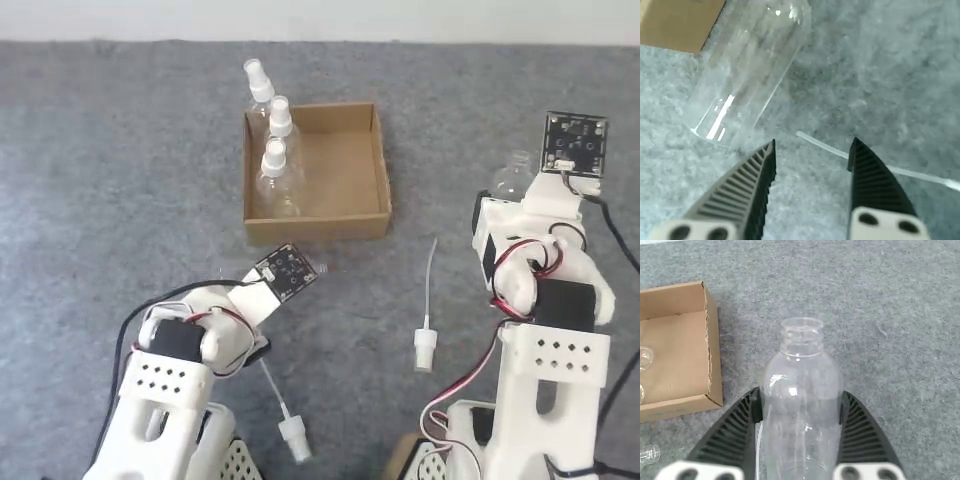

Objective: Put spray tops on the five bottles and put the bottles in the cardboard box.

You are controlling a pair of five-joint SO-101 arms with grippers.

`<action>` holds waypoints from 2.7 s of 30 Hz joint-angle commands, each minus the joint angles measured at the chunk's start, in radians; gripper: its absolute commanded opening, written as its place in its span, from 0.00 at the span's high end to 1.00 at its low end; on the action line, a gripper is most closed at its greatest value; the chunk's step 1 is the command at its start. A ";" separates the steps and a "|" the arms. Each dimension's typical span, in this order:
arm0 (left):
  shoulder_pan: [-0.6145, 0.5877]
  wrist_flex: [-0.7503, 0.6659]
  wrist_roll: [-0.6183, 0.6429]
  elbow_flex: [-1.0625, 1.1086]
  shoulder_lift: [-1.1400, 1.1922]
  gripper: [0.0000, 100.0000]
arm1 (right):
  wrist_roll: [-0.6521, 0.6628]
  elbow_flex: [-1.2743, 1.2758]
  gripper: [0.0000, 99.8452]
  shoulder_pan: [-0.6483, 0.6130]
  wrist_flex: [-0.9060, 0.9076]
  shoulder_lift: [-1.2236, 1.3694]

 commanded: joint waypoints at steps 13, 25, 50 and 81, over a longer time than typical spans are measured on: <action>-0.287 -0.049 -0.066 0.027 -0.035 0.78 | -0.002 -0.020 0.94 0.007 -0.022 -0.027; -0.060 0.135 0.216 -0.200 -0.026 0.78 | 0.020 -0.020 0.94 0.007 -0.022 -0.027; -0.245 -0.135 0.155 -0.186 0.474 0.78 | 0.026 -0.020 0.94 0.007 -0.024 -0.027; -0.103 0.385 -0.311 -0.506 0.474 0.78 | 0.074 -0.025 0.94 0.015 -0.024 -0.033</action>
